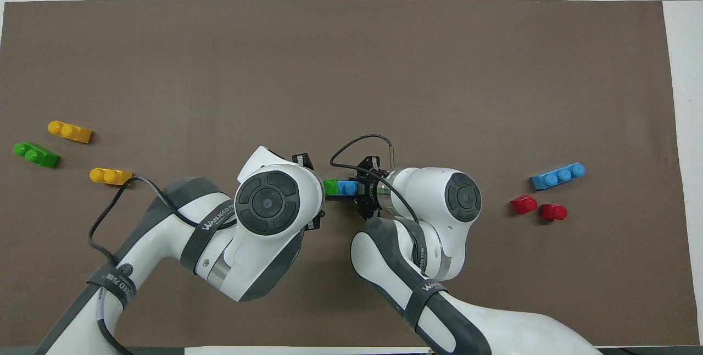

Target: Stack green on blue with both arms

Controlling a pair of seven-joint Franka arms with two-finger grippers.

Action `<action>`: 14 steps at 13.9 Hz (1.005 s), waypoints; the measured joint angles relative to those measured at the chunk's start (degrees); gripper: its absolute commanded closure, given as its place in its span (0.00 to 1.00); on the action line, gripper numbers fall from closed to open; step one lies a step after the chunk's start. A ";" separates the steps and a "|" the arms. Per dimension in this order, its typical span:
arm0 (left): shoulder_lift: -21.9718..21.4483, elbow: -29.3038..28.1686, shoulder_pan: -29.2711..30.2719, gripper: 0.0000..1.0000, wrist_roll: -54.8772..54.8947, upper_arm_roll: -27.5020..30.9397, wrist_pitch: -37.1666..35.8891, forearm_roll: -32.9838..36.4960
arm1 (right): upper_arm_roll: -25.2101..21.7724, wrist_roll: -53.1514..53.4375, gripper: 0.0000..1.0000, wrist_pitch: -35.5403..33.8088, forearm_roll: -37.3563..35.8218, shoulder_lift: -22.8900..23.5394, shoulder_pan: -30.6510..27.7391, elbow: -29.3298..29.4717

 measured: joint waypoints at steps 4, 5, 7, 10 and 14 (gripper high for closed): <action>1.17 -0.19 -0.01 1.00 -2.61 0.26 1.53 2.93 | -0.06 0.00 1.00 1.25 0.10 -0.01 0.67 -0.30; 1.60 -0.21 -0.02 1.00 -2.89 0.25 1.82 3.23 | -0.06 0.00 1.00 1.25 0.11 -0.01 0.67 -0.30; 2.10 -0.27 -0.05 1.00 -3.04 0.25 2.07 3.45 | -0.06 0.00 1.00 1.25 0.11 -0.02 0.67 -0.31; 2.12 -0.41 -0.35 1.00 -3.04 0.07 2.07 3.50 | -0.07 0.00 1.00 1.26 0.13 -0.01 0.67 -0.32; 2.13 -1.06 -1.30 1.00 -3.13 -0.03 2.17 3.57 | -0.07 0.00 1.00 1.27 0.18 -0.01 0.67 -0.33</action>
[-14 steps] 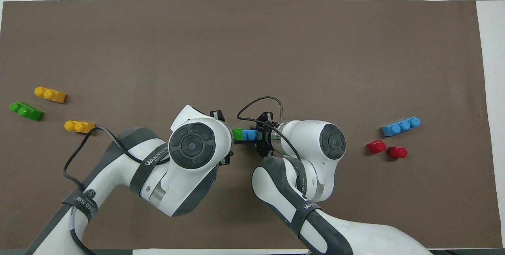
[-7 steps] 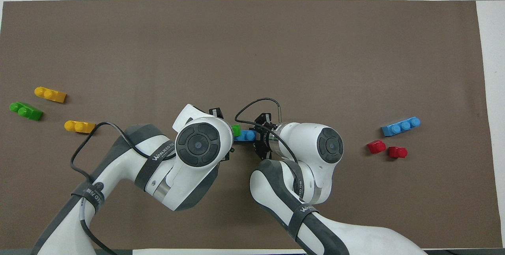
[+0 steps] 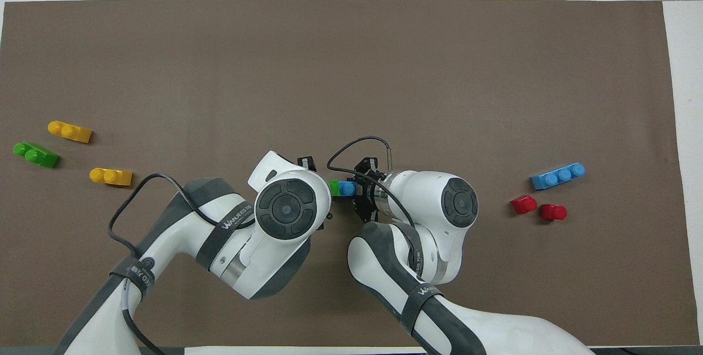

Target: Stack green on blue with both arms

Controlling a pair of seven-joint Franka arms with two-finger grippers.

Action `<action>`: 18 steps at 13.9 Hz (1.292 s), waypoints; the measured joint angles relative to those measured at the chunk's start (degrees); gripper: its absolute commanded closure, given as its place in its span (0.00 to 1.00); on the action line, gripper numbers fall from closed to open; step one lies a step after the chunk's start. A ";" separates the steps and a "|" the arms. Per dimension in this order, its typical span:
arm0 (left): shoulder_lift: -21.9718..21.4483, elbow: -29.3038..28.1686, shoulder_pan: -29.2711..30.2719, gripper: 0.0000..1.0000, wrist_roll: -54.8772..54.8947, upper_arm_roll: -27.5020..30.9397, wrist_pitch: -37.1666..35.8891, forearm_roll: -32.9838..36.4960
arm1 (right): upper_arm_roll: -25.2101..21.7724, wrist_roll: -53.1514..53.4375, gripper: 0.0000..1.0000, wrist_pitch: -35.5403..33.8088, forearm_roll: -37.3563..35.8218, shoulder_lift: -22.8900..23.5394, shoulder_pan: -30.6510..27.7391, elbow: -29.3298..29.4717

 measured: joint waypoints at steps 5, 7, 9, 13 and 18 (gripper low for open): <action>0.00 -0.13 -0.22 1.00 -0.37 0.07 0.11 0.49 | -0.01 0.00 1.00 0.00 0.01 0.00 0.00 -0.01; -0.01 -0.26 -0.49 1.00 -2.65 -0.01 0.24 2.06 | -0.01 0.00 1.00 0.00 0.10 0.00 0.00 -0.01; -0.13 -0.92 -1.60 1.00 -7.52 -0.11 1.12 6.05 | -0.03 0.00 1.00 0.00 0.39 0.00 0.00 -0.02; -0.52 -1.99 -2.02 1.00 -9.52 -0.08 2.59 8.10 | -0.04 0.00 1.00 0.00 0.72 0.00 0.00 -0.03; -1.00 -3.57 -2.00 1.00 -9.70 0.20 5.16 8.16 | -0.05 0.00 1.00 0.00 0.86 0.00 -0.03 -0.03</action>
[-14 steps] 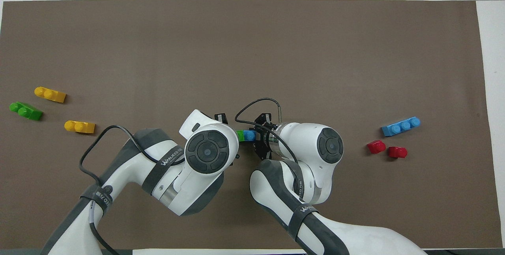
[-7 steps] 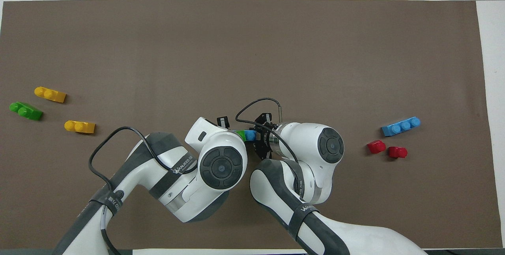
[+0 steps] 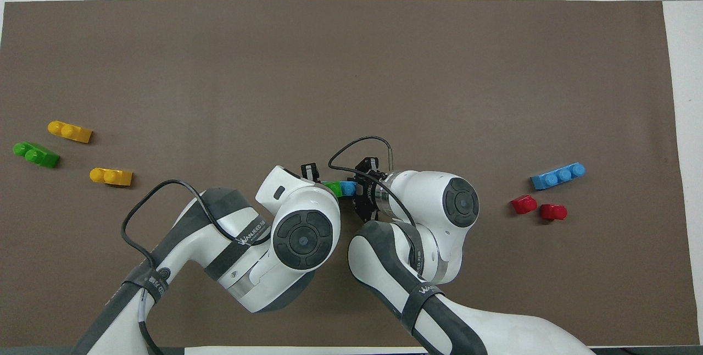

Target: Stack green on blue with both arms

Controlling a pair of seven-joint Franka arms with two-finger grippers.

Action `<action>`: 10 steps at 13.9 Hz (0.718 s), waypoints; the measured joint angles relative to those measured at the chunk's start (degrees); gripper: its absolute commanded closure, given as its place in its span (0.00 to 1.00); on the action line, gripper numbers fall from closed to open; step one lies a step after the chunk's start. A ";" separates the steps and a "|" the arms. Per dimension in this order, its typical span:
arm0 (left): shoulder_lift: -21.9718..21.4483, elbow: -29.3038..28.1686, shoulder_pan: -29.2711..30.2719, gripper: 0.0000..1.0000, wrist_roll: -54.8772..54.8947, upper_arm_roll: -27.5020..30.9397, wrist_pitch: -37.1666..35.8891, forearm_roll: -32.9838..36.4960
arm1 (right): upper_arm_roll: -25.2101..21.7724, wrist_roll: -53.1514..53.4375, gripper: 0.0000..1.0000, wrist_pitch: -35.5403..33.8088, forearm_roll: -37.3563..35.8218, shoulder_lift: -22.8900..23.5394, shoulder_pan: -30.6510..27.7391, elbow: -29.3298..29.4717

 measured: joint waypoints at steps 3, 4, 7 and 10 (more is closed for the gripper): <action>-0.01 -1.67 0.07 1.00 0.00 0.32 2.98 0.20 | 0.00 -0.09 0.94 0.00 0.00 0.00 0.00 0.00; -0.01 -1.81 0.07 0.99 0.00 0.34 3.23 0.23 | 0.00 -0.09 0.61 0.00 0.00 0.00 -0.01 0.00; 0.11 -2.30 0.07 0.00 -0.01 0.29 3.33 0.37 | -0.01 -0.07 0.20 -0.15 0.49 0.03 -0.46 0.03; 0.50 -2.75 0.27 0.00 1.52 0.58 3.24 0.65 | -0.12 -0.07 0.06 -0.18 0.85 0.18 -1.42 -0.09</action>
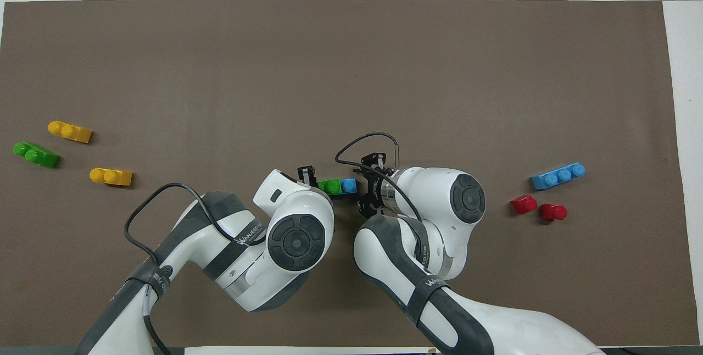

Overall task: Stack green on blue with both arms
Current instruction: 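Open both grippers and withdraw them from the joined bricks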

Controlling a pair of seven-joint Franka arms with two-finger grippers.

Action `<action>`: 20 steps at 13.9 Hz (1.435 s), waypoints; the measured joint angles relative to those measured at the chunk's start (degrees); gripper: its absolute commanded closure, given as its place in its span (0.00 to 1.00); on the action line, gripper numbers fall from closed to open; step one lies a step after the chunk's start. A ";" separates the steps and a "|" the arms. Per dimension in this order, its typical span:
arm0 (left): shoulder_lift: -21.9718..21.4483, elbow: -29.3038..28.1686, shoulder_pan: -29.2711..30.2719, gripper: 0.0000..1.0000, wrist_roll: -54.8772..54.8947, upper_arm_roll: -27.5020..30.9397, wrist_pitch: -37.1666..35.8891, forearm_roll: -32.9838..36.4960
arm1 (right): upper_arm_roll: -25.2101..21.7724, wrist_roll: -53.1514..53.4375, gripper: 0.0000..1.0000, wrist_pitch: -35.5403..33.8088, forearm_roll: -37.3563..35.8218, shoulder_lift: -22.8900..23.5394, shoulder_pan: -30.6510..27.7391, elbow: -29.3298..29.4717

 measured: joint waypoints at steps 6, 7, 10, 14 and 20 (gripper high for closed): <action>-2.28 0.36 4.82 0.00 6.98 0.37 -2.54 0.20 | -0.40 -1.72 0.00 -6.67 -0.01 -0.04 -5.89 0.52; -3.21 0.43 6.00 0.00 8.58 0.37 -3.41 0.20 | -0.56 -3.54 0.00 -9.84 -0.15 -0.41 -8.27 1.20; -5.83 1.32 9.73 0.00 13.46 0.47 -6.62 0.21 | -1.14 -8.34 0.00 -22.46 -8.96 -3.61 -15.67 4.67; -6.40 2.75 15.07 0.00 23.56 0.55 -8.45 0.20 | -1.16 -14.97 0.00 -39.81 -24.21 -10.18 -21.80 11.68; -6.38 3.75 23.51 0.00 47.35 0.68 -9.57 0.20 | -1.23 -46.77 0.00 -62.30 -37.97 -14.49 -28.35 25.83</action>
